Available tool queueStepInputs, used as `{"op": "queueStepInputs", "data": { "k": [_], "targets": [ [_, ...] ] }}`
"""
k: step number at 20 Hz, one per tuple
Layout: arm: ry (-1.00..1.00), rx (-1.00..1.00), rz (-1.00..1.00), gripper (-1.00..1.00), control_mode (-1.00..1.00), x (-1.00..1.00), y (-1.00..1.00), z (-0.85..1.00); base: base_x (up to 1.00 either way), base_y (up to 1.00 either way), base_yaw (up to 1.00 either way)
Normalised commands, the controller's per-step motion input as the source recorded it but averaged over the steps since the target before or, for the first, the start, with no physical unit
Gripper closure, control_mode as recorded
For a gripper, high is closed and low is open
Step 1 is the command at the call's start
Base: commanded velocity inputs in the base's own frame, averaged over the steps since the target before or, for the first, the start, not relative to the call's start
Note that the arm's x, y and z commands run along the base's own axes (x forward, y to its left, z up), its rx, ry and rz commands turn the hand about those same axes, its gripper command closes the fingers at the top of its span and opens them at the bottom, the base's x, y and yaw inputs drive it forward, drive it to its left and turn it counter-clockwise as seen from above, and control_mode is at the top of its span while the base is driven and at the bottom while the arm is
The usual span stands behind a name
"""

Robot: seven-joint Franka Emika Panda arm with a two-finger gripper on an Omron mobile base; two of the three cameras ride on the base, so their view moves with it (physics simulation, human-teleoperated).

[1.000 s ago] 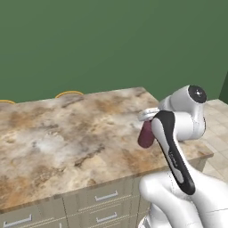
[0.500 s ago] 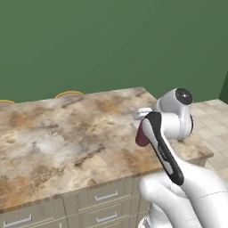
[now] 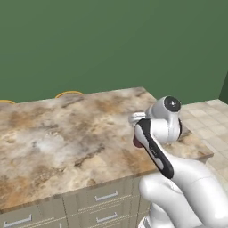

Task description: Move the drinks to the dining counter.

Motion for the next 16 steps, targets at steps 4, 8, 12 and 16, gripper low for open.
{"op": "queueStepInputs", "data": {
  "k": [4,8,12,16],
  "targets": [
    [0.00,0.02,-0.06,1.00,-1.00,0.45,-0.01,-0.26,0.00,0.00,0.00],
    [0.00,0.06,-0.06,1.00,-1.00,0.46,-0.09,-0.22,0.00,0.00,0.00],
    [0.01,0.07,-0.06,1.00,-1.00,0.45,-0.14,-0.21,0.00,0.00,0.00],
    [0.01,0.06,-0.05,1.00,-1.00,0.42,-0.12,-0.23,0.00,0.00,0.00]
  ]
}}
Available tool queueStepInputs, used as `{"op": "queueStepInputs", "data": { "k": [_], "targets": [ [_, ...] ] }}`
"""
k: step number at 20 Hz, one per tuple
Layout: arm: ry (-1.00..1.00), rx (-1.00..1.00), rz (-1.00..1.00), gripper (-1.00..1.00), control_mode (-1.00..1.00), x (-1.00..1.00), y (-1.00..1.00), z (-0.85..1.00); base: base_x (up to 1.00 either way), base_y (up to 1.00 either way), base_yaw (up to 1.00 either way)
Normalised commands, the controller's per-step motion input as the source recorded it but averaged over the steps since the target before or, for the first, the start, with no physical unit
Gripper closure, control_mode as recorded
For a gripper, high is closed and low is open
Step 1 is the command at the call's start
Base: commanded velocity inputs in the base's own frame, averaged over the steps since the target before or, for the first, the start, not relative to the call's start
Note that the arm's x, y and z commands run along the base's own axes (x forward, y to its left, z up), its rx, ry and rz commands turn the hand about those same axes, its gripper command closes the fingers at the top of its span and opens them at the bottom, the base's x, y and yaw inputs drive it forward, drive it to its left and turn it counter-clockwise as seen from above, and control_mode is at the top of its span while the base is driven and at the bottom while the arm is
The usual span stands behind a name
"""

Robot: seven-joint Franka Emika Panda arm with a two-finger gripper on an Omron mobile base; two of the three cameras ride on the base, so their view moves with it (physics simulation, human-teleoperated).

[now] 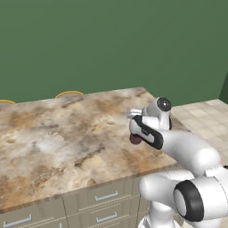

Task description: Move the drinks to the dining counter.

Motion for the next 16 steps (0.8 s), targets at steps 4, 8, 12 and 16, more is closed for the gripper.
{"op": "queueStepInputs", "data": {
  "k": [4,8,12,16],
  "targets": [
    [0.00,0.02,-0.05,1.00,-1.00,0.39,-0.04,-0.26,0.00,0.00,0.00],
    [0.00,0.00,-0.03,1.00,-1.00,0.20,0.00,-0.25,0.00,0.00,0.00],
    [0.00,0.00,-0.01,-1.00,-1.00,0.02,0.00,-0.28,0.00,0.00,0.00],
    [0.00,0.00,0.00,-1.00,-1.00,-0.03,0.00,-0.19,0.00,0.00,0.00]
  ]
}}
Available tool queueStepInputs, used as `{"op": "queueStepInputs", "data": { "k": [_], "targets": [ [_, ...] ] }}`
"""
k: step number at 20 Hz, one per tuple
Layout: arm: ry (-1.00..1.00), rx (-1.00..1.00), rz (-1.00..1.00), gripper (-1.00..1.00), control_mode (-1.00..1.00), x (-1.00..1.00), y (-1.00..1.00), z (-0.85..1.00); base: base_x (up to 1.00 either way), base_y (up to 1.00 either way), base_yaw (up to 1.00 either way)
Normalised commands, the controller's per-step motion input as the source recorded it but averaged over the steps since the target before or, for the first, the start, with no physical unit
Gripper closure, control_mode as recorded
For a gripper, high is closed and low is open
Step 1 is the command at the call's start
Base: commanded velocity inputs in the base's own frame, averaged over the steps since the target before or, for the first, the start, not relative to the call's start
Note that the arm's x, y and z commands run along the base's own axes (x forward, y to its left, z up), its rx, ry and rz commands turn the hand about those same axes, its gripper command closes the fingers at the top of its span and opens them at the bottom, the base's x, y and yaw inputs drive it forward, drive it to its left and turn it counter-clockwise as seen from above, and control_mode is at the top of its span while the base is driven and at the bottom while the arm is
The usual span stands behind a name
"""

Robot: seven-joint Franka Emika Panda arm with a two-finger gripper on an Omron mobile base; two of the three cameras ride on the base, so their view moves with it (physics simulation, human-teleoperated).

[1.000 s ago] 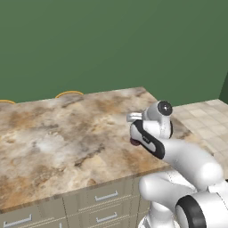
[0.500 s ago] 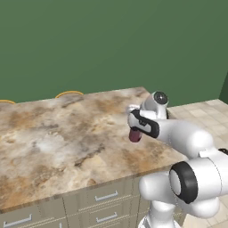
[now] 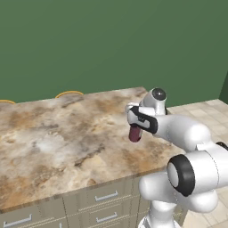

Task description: Move the drinks to the dining counter.

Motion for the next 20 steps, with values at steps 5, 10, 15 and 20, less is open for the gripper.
{"op": "queueStepInputs", "data": {
  "k": [5,10,15,20],
  "targets": [
    [0.00,0.00,0.00,-1.00,-1.00,-0.10,0.00,-0.06,0.00,0.00,0.00],
    [-0.01,0.00,0.00,-1.00,-1.00,-0.23,0.00,0.00,0.00,0.00,0.00],
    [0.00,0.00,-0.01,-1.00,-1.00,-0.06,0.00,0.02,0.00,0.00,0.00],
    [-0.03,0.00,0.00,-1.00,-1.00,-0.10,0.00,0.31,0.00,0.00,0.00]
  ]
}}
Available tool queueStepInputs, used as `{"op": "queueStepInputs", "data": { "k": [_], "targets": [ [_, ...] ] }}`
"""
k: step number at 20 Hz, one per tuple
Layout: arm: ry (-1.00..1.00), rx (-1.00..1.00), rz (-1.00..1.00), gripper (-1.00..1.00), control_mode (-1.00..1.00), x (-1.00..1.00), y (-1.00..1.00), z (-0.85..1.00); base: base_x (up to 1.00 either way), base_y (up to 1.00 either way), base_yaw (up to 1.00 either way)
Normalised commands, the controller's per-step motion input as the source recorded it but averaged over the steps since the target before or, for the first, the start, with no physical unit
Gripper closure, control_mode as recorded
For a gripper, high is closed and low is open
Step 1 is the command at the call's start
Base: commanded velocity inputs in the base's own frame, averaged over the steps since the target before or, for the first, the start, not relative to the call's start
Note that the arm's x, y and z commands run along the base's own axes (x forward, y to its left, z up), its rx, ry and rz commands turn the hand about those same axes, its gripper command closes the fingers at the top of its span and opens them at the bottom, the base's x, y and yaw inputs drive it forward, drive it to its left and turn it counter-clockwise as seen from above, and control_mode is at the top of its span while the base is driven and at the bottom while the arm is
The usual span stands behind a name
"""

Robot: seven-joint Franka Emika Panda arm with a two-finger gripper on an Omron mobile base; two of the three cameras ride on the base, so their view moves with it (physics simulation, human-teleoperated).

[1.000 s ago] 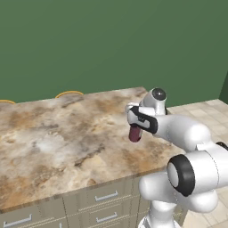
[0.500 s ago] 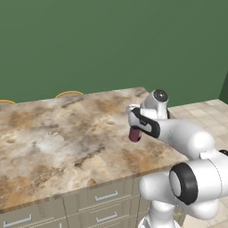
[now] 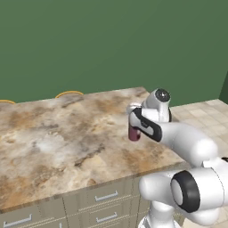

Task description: Move the drinks to the dining counter.

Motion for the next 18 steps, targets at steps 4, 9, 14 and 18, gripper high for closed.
{"op": "queueStepInputs", "data": {
  "k": [4,9,14,18],
  "targets": [
    [-0.13,0.00,0.00,-1.00,-1.00,-0.32,0.00,0.46,0.00,0.00,0.00],
    [-0.21,0.00,0.00,-1.00,-1.00,-0.54,0.00,0.54,0.00,0.00,0.00],
    [-0.28,-0.03,0.00,-1.00,-1.00,-0.67,0.11,0.60,0.00,0.00,0.00],
    [-0.31,-0.01,0.00,-1.00,-1.00,-0.81,0.05,0.49,0.00,0.00,0.00]
  ]
}}
